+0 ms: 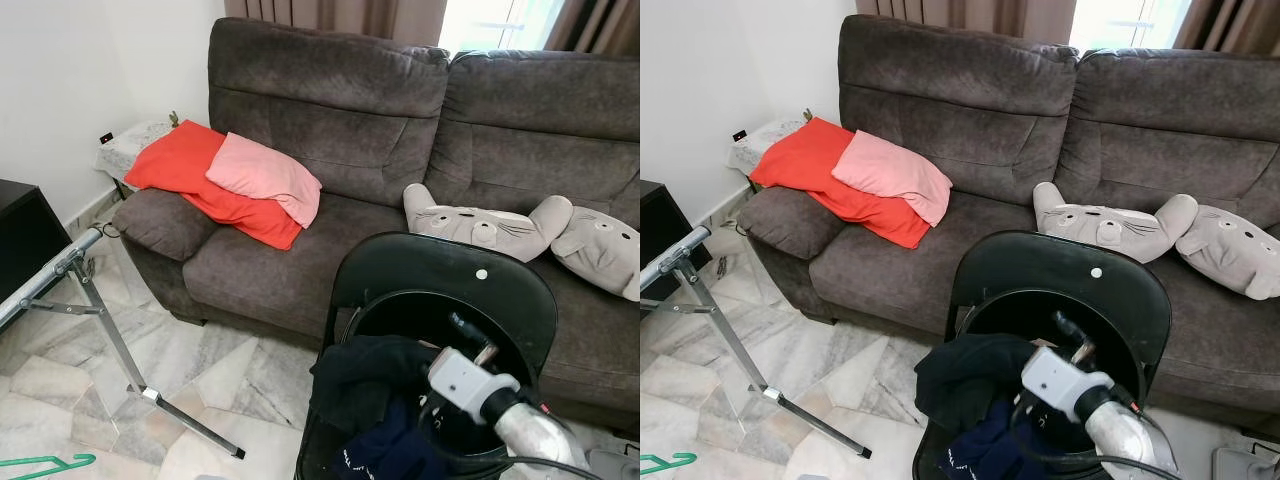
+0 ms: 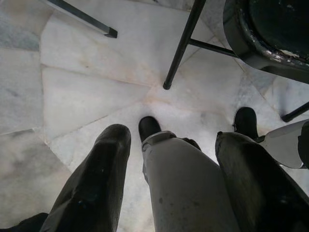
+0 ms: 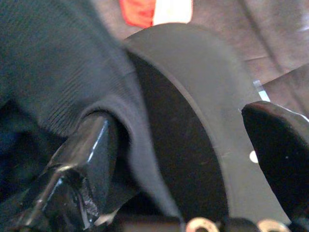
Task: Hang hanger
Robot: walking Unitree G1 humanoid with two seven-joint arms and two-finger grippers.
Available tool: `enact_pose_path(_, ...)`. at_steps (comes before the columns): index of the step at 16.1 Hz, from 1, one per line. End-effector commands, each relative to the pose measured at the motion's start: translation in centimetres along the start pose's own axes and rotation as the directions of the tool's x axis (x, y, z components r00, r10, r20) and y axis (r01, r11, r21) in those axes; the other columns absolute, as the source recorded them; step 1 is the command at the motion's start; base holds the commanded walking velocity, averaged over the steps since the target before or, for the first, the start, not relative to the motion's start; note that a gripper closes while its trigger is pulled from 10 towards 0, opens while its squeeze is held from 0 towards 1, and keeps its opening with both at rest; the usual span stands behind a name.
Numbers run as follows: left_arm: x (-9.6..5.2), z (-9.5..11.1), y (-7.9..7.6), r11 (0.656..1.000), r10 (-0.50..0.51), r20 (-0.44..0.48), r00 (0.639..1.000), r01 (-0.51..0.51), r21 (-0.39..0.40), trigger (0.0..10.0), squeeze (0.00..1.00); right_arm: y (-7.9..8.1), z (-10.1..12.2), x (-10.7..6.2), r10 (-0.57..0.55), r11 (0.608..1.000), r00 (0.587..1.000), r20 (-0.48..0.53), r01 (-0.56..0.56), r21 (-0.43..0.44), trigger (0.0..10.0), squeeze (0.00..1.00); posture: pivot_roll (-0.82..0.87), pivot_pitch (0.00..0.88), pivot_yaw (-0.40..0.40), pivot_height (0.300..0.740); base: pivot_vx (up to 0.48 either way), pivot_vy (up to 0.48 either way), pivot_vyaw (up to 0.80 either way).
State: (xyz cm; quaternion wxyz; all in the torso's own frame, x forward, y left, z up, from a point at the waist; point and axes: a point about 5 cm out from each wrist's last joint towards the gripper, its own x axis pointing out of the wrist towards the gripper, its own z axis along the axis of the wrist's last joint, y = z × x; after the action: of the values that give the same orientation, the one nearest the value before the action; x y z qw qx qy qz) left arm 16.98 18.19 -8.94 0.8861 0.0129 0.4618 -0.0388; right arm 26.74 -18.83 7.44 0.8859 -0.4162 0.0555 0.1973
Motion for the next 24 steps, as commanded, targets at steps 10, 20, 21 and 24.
enact_pose_path(10, 0.0, -0.5, -0.6, 1.000, 0.002, -0.019, 1.000, -0.002, 0.011, 10.0, 0.00, 0.2, 0.3, 1.1, 0.026, 0.999, 0.999, 0.032, -0.028, 0.040, 0.0, 0.00, -0.04, 0.033, 0.005, 0.740, 0.000, 0.000, 0.00)
enact_pose_path(20, -0.4, -1.1, 1.0, 1.000, 0.011, -0.039, 0.999, -0.010, 0.022, 10.0, 0.00, 0.6, -0.7, 1.1, 0.053, 0.997, 0.998, -0.020, -0.052, 0.049, 0.0, 0.00, -0.04, 0.008, 0.010, 0.740, 0.000, 0.000, 0.00)
enact_pose_path(21, -0.2, -1.0, 0.1, 1.000, 0.001, -0.038, 0.999, 0.000, 0.024, 10.0, 0.00, 0.7, -0.8, 1.1, 0.058, 0.997, 0.998, -0.022, -0.057, 0.050, 0.0, 0.00, -0.04, 0.008, 0.010, 0.740, 0.000, 0.000, 0.00)
enact_pose_path(24, 0.1, -0.7, -1.6, 1.000, -0.014, -0.034, 0.999, 0.015, 0.024, 10.0, 0.00, 0.9, -1.2, 1.1, 0.078, 0.996, 0.996, -0.045, -0.076, 0.050, 0.0, 0.00, -0.04, 0.018, 0.008, 0.740, 0.000, 0.000, 0.00)
